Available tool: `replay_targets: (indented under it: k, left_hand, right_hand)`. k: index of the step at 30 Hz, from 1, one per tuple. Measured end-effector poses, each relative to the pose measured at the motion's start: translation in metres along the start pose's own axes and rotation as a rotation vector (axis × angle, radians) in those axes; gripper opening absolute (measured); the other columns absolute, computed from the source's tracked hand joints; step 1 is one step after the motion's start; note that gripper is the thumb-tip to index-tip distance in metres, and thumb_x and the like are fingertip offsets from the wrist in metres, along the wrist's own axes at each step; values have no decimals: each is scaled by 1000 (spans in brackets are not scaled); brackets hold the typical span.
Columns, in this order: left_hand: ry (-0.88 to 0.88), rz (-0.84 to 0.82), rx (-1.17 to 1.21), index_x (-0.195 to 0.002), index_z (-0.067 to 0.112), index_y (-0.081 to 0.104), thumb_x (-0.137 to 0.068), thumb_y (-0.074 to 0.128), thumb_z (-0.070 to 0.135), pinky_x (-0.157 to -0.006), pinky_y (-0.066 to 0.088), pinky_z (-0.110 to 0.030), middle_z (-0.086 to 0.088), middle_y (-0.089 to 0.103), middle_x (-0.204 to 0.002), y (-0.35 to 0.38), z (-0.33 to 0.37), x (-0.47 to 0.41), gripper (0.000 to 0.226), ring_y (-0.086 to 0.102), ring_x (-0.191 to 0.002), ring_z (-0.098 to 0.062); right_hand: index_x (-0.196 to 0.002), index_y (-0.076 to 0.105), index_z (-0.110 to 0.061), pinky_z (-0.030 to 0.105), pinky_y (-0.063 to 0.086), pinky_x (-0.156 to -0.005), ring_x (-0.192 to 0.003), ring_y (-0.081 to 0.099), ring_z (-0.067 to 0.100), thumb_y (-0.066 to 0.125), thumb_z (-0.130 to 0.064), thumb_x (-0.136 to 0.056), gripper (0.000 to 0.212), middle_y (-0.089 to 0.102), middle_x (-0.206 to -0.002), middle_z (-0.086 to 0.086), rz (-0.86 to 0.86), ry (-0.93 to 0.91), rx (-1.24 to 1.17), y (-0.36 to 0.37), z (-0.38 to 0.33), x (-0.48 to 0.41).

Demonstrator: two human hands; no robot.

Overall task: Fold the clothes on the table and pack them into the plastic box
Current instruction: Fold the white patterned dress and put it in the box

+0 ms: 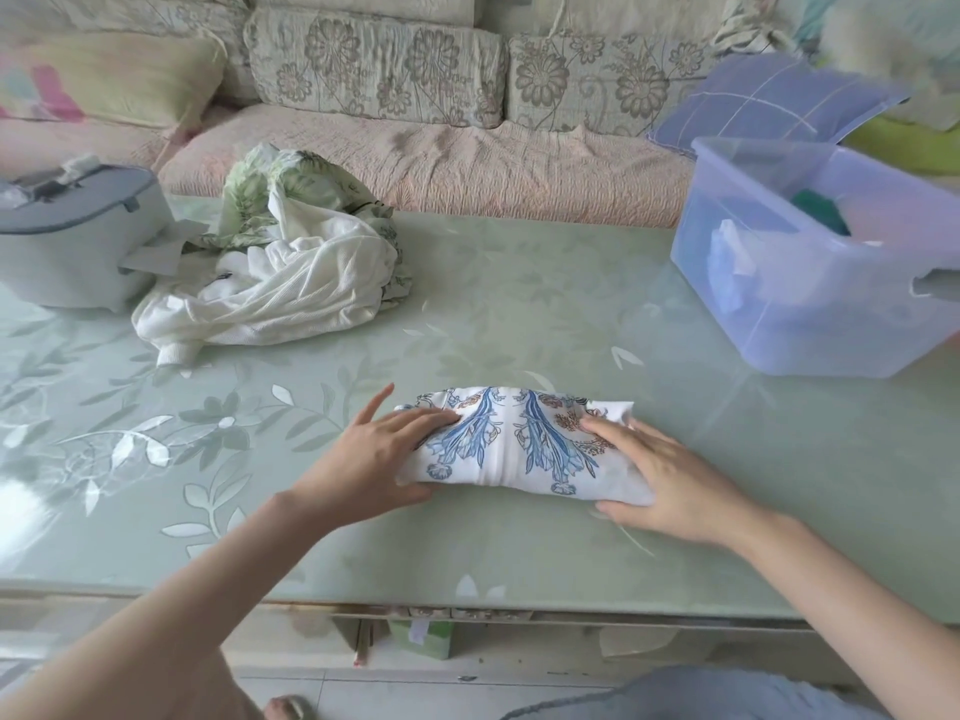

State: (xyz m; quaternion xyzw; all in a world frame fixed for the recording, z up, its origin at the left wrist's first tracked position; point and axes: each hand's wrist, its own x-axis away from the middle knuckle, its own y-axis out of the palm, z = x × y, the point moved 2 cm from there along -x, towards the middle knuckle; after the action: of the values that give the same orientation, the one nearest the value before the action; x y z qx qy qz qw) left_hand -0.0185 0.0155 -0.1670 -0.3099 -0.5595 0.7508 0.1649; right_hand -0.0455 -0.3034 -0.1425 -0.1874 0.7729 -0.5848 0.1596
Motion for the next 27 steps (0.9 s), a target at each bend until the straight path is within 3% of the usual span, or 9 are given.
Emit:
replay_targets:
  k: [3,7,9,12,15,17,20,24,27]
  left_hand:
    - [35,74,-39,-132,27,47,-74,54,44,-114,20,-42,9,66,-116,-7,3,-5,61,62,-108,-8]
    - [109,171,-147,-128,23,57,-72,78,27,-106,33,-40,7,70,-102,-10,4,-13,60,67,-93,-13]
    - [68,209,-123,-114,21,67,-61,86,19,-84,45,-27,7,68,-88,-15,7,-15,57,65,-78,-18]
    - [-16,200,-76,-110,24,67,-62,80,19,-54,38,-22,7,66,-85,-28,15,-21,50,64,-69,-22]
    - [-100,34,-116,-138,36,42,-79,68,33,-60,35,-25,7,63,-107,-38,28,-34,65,64,-85,-26]
    - [-78,-67,-132,-143,38,34,-82,66,45,-65,36,-26,5,60,-110,-39,31,-42,69,62,-90,-25]
    - [-140,-32,-24,-130,30,52,-81,63,53,-65,36,-26,6,63,-109,-46,22,-47,55,61,-93,-23]
    - [-203,13,11,-106,22,60,-78,61,42,-49,25,-18,9,57,-86,-51,21,-49,35,48,-71,-22]
    - [-253,36,55,-100,22,62,-78,69,34,-52,28,-24,11,51,-79,-57,15,-69,26,44,-70,-19]
  right_hand:
    - [-140,40,-28,22,43,-90,-114,59,22,78,-24,-64,86,58,-131,-6,137,-69,145,0,-1,-5]
    - [-126,48,-27,18,40,-64,-82,68,19,86,-14,-51,85,70,-103,-8,236,-119,252,-3,-6,-11]
    - [-127,48,-32,25,45,-64,-82,69,22,79,-11,-58,78,71,-105,-6,262,-84,223,-4,-6,-14]
    - [-127,53,-39,34,50,-73,-94,65,26,69,-19,-79,55,70,-110,-8,205,95,10,-13,-3,-19]
    - [-120,57,-39,35,49,-85,-98,64,16,73,-30,-81,43,69,-106,-16,65,198,-232,-25,-4,-25]
    - [-118,58,-38,32,49,-86,-97,63,13,71,-29,-82,39,69,-104,-17,-12,225,-273,-33,-6,-27]
    - [-109,61,-40,30,49,-80,-91,61,14,58,-21,-86,30,68,-96,-16,-43,244,-267,-41,-10,-29]
    - [-94,65,-30,35,48,-79,-86,60,21,57,-20,-84,16,68,-86,-9,-19,238,-291,-49,-8,-37]
    - [-75,60,-42,33,48,-72,-75,57,14,60,-25,-81,18,64,-75,-16,13,225,-290,-63,3,-55]
